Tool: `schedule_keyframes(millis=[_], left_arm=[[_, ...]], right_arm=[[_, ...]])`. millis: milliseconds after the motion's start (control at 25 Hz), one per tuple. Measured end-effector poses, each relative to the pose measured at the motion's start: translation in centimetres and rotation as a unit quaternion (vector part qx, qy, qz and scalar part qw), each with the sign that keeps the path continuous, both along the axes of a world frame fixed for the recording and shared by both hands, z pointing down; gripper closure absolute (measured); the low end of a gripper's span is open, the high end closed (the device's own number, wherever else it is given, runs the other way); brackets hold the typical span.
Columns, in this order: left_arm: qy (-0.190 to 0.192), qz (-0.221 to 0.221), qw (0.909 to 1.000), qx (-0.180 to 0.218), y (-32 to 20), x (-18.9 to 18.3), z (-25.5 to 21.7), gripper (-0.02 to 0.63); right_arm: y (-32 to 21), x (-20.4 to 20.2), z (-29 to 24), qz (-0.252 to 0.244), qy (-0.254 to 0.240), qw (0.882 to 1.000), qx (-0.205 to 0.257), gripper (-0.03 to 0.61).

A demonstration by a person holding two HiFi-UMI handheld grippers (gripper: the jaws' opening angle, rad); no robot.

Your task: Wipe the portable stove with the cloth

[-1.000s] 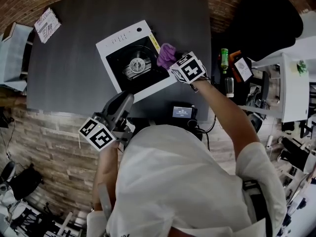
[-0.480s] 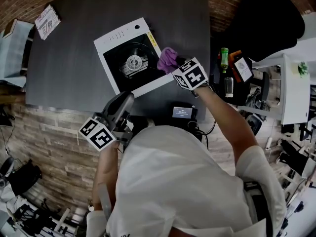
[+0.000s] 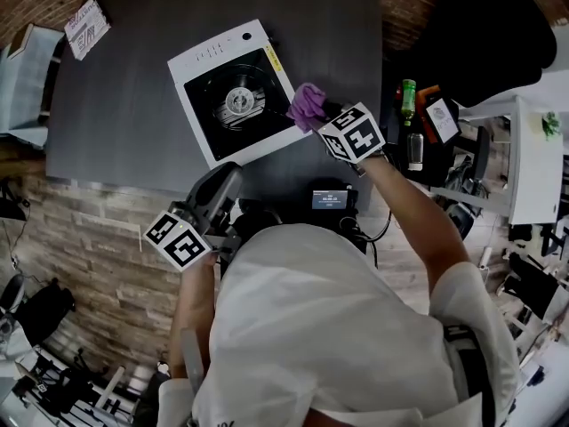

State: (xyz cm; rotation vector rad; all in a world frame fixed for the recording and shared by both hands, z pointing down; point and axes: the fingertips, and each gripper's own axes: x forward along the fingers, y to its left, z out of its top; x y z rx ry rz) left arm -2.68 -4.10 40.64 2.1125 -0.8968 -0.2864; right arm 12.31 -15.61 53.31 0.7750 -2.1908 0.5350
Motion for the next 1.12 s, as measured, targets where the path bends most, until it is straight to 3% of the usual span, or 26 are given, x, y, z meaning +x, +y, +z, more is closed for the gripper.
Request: schedule_keyframes(millis=[360, 720, 960, 1120], left_arm=[[0.012, 0.055, 0.9981, 0.022, 1.3, -0.3, -1.0, 0.548], [0.035, 0.100, 0.9944, -0.003, 3.4, 1.4, 2.3, 0.548], [0.022, 0.074, 0.9970, 0.005, 3.7, 1.8, 1.4, 0.548], [0.017, 0.044, 0.9989, 0.005, 3.1, 2.7, 0.9, 0.548]], right_arm=[[3.5, 1.8, -2.7, -0.012, 0.037, 0.999, 0.038, 0.476], [4.8, 4.4, -2.8, 0.016, 0.095, 0.994, 0.055, 0.475], [1.4, 5.5, -2.3, 0.017, 0.098, 0.993, 0.061, 0.475], [-2.0, 4.9, -2.2, -0.016, 0.106, 0.991, 0.076, 0.475]])
